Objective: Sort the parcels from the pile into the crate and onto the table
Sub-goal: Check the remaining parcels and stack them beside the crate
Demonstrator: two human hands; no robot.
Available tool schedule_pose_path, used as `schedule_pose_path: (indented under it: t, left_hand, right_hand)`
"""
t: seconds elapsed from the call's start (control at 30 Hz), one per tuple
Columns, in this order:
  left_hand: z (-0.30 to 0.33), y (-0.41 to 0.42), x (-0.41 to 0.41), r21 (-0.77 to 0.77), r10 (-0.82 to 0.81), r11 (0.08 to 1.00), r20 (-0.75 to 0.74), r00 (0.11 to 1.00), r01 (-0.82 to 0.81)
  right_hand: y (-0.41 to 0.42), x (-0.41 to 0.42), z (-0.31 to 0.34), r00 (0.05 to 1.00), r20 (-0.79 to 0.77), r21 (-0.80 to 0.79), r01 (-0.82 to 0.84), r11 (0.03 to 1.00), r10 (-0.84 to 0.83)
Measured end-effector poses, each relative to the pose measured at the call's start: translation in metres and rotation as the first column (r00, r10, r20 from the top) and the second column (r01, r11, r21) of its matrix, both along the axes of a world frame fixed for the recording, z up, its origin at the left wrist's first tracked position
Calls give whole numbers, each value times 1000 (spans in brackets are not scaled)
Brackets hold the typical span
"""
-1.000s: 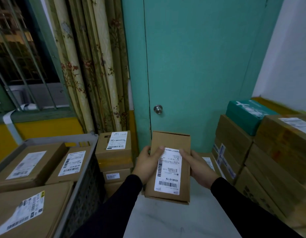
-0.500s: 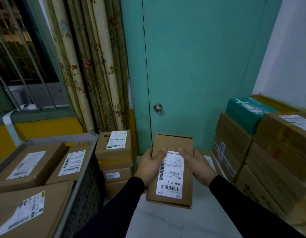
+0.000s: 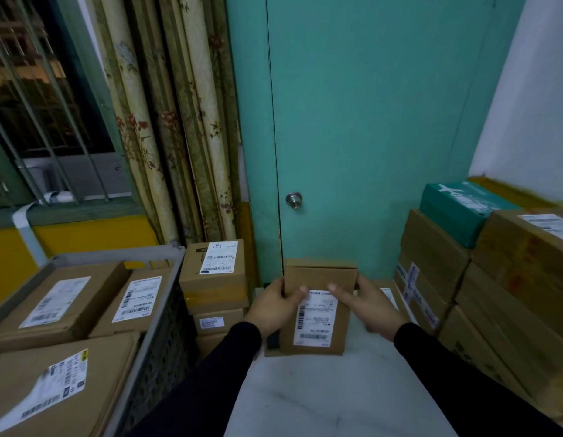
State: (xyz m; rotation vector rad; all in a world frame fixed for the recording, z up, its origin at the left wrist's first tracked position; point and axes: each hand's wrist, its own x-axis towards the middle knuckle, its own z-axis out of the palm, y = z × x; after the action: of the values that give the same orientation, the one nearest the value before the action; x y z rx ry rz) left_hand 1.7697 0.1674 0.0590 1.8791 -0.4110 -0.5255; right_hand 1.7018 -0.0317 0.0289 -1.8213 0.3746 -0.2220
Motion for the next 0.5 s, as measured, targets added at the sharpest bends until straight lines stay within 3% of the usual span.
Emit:
schedule_pose_path:
  t: [0.1, 0.27, 0.5]
  left_hand:
    - [9, -3, -3, -1, -26, 1000, -38, 999, 26]
    - [24, -8, -5, -69, -61, 996, -208, 976, 47]
    - [7, -20, -1, -205, 47, 976, -111, 993, -69]
  right_hand:
    - [0, 1, 7, 1000, 4, 196, -29, 980, 29]
    - [1, 2, 19, 999, -32, 316, 9, 949, 1]
    - [8, 4, 15, 989, 127, 327, 36, 944, -82]
